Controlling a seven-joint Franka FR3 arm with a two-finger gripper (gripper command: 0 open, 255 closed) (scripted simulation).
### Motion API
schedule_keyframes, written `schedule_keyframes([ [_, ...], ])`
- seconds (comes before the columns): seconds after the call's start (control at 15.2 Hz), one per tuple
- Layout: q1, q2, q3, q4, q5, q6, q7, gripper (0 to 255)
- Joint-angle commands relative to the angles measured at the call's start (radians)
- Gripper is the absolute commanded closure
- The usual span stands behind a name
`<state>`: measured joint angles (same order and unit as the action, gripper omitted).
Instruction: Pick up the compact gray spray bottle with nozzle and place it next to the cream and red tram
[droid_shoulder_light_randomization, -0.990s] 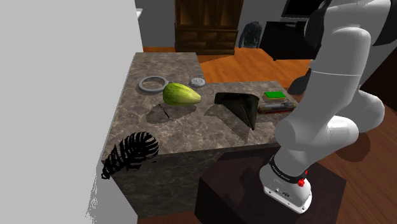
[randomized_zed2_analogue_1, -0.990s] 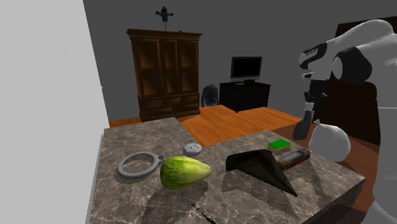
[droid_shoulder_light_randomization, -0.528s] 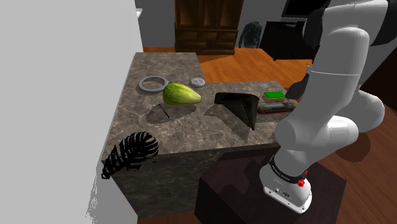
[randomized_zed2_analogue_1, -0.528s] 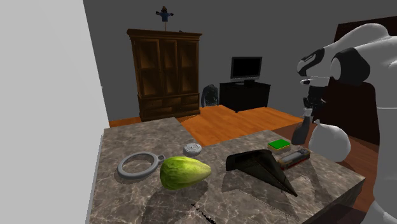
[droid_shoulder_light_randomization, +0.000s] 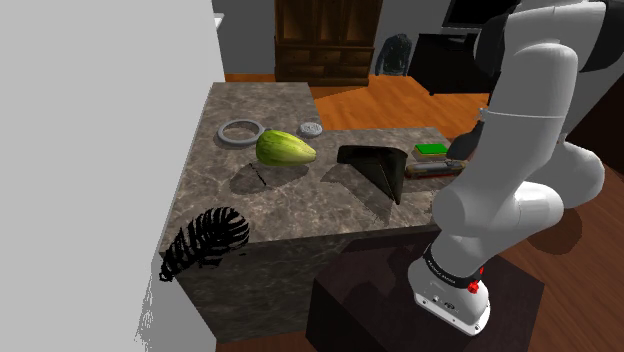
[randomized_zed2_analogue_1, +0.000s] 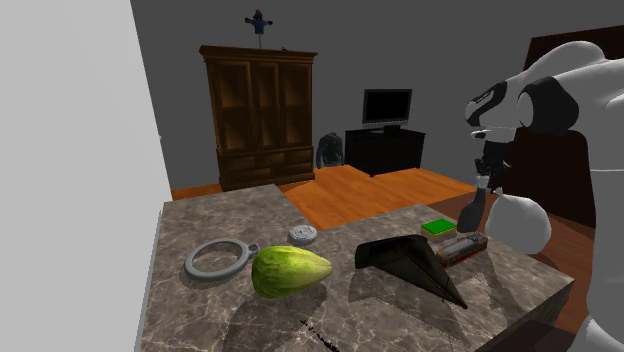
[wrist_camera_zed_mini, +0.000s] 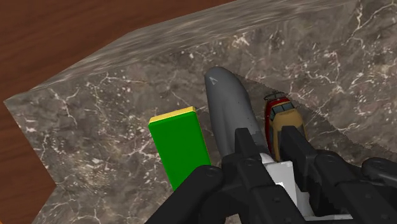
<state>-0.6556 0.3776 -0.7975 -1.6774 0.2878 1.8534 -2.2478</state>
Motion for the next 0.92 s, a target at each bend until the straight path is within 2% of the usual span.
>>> schedule_keyframes([
  [0.0, 0.0, 0.0, 0.0, 0.0, 0.0, 0.0, 0.0, 255],
  [0.07, 0.0, 0.0, 0.0, 0.0, 0.0, 0.0, 0.0, 255],
  [0.13, 0.0, 0.0, 0.0, 0.0, 0.0, 0.0, 0.0, 0],
  [0.46, 0.0, 0.0, 0.0, 0.0, 0.0, 0.0, 0.0, 0],
  [0.73, -0.014, -0.01, -0.009, 0.117, -0.015, -0.122, 0.013, 0],
  [0.86, -0.014, -0.01, -0.009, 0.117, -0.014, -0.122, 0.013, 0],
])
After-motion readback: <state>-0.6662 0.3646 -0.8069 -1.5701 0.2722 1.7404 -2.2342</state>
